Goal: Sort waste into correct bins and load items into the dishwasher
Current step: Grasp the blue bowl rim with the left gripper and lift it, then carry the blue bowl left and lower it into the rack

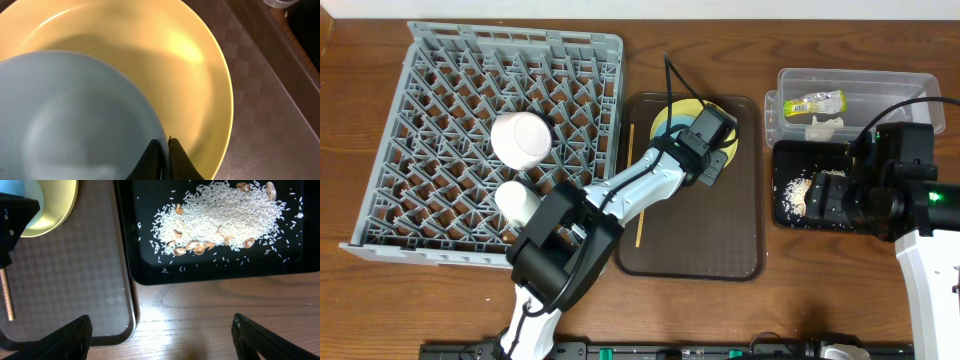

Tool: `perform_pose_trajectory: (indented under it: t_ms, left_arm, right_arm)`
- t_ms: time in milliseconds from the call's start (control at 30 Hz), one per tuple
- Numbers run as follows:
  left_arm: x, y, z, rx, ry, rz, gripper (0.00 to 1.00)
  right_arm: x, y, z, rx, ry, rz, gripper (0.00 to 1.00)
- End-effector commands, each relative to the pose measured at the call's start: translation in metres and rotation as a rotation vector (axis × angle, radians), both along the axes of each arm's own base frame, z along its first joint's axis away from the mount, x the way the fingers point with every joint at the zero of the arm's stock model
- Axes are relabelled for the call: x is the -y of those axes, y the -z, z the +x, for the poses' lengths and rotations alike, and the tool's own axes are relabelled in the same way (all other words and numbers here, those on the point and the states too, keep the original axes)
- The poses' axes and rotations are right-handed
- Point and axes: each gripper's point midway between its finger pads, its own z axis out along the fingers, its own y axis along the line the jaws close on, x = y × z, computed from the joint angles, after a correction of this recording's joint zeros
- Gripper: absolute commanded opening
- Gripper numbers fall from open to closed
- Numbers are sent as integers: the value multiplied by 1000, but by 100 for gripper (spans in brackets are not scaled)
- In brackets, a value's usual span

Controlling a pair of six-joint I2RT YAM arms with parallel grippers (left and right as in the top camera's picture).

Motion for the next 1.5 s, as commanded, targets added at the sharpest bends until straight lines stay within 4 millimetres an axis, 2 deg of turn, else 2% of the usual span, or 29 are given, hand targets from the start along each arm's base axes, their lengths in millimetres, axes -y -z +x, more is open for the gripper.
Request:
perform_pose_trajectory:
  t_ms: [0,100,200,267,367,467,533,800,1000,1233,1467]
  left_arm:
    - [0,-34,4,48,-9,-39,6]
    - [-5,-67,5,86,-19,-73,6]
    - [-19,-110,7,136,-43,-114,6]
    - [-36,-138,11,171,-73,-140,6]
    - [-72,-175,22,218,-139,-181,6]
    - [-98,-198,29,206,-150,-274,6]
    - [-114,-206,33,167,-134,-359,6]
    - [-168,-220,43,4,-35,-701,6]
    - [-193,-229,42,-66,81,-912,6]
    - [-227,-196,62,-145,-15,-978,6]
    - [-238,-164,72,-235,-43,-1048,6]
  right_arm:
    - [4,-1,0,4,13,-12,87]
    - [4,-1,0,5,7,-14,87]
    - [4,-1,0,5,7,-14,87]
    - [4,-1,0,5,7,-14,87]
    - [4,-1,0,6,7,-14,87]
    - [4,-2,0,7,7,-14,87]
    - [4,-2,1,10,8,-14,87]
    - [4,-2,2,13,8,-14,87]
    - [4,-2,2,13,7,-14,87]
    - [4,-2,2,13,8,-14,87]
    - [4,-2,2,13,8,-14,87]
